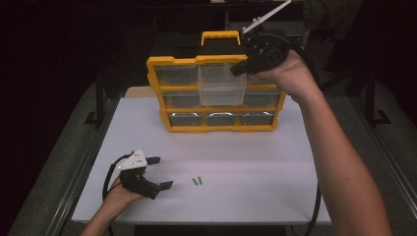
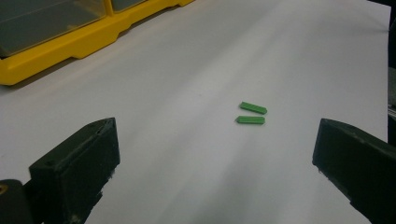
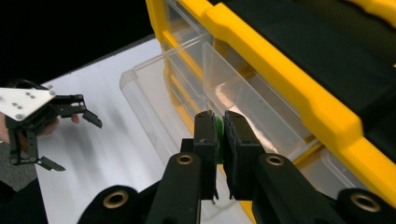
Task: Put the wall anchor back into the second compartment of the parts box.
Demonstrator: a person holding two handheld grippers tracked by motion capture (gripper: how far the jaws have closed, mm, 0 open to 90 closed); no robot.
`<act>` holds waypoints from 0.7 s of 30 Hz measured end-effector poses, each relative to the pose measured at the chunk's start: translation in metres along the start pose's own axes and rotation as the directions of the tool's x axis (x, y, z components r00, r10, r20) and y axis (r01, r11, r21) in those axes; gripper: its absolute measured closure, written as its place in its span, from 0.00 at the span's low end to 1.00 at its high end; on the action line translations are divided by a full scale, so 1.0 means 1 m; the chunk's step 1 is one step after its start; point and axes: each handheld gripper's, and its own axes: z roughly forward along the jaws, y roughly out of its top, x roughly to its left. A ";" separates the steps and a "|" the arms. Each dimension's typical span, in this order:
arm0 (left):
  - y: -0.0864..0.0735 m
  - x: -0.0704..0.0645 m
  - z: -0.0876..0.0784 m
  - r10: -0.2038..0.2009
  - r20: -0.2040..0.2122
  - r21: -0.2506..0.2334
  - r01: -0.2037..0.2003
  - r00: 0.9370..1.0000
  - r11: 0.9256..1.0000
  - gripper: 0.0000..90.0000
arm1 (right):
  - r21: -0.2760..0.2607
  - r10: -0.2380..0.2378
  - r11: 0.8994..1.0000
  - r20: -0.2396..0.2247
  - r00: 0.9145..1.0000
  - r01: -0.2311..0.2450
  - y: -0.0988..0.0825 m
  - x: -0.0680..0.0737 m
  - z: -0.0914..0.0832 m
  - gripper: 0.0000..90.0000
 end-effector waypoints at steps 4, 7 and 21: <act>0.000 0.000 0.000 0.000 -0.001 0.000 0.000 1.000 1.000 0.01 | 0.026 0.002 1.000 0.000 1.000 -0.002 0.003 0.001 0.009 0.92; 0.000 0.000 -0.001 -0.002 -0.001 0.000 0.002 1.000 1.000 0.01 | 0.027 -0.002 1.000 -0.001 1.000 0.002 0.003 0.001 0.011 0.85; 0.000 0.000 0.001 0.006 0.002 0.005 -0.006 1.000 1.000 0.01 | -0.038 0.013 0.999 0.039 0.999 -0.012 -0.007 0.001 -0.016 0.56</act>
